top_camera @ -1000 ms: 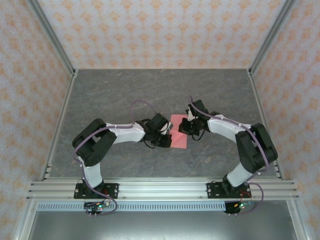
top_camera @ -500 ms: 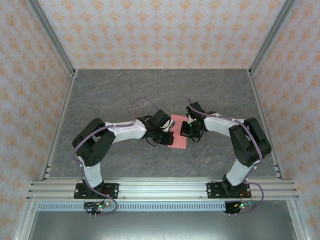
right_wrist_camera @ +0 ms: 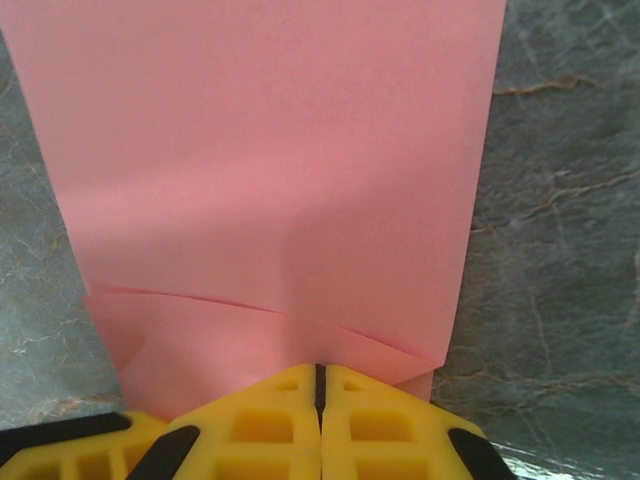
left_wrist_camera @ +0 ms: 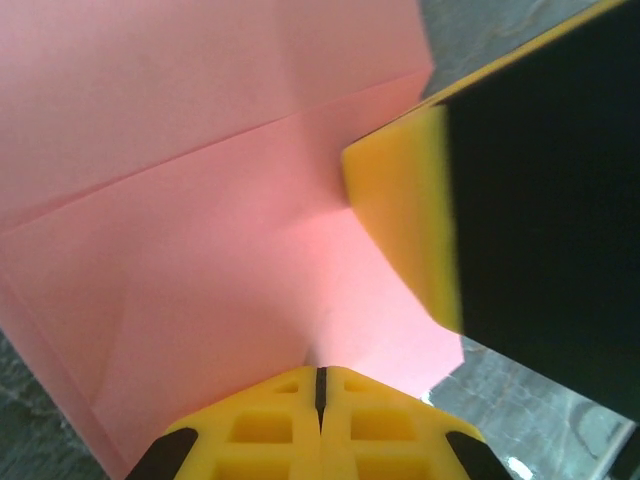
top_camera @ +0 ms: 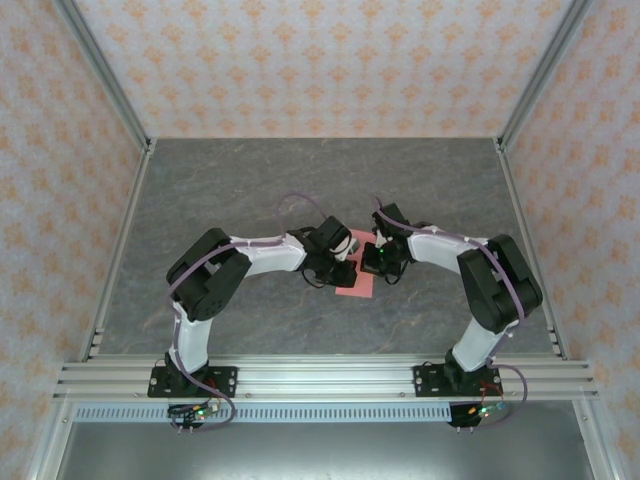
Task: Fold a paper plane with a square sheet of paper (fold left side to right side)
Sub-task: Fold the triangle a second time at the center of the table.
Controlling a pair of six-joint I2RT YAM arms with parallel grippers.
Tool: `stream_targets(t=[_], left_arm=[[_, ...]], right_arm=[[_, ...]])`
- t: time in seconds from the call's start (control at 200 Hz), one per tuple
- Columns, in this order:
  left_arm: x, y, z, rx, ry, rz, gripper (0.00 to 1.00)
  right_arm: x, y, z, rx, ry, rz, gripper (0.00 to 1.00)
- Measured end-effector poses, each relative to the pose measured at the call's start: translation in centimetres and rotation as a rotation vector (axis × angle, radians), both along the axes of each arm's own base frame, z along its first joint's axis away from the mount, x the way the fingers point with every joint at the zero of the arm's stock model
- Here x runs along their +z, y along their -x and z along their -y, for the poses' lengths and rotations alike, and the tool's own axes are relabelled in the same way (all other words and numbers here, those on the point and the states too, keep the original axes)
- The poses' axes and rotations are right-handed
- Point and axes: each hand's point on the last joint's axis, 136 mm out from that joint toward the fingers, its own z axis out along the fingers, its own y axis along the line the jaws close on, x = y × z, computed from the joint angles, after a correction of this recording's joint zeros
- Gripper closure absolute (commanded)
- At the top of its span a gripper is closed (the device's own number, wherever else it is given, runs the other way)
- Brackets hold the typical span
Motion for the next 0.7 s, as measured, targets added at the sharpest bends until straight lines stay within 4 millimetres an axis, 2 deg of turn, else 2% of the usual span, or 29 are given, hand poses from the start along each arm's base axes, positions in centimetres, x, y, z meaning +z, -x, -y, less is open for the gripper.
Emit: stream_targets(t=[0.701], left_arm=[[0.44,-0.46,0.27,0.004,0.003,0.015,0.96]], right_arm=[[-0.03,0.02,0.03,0.01,0.01,-0.011,0.94]])
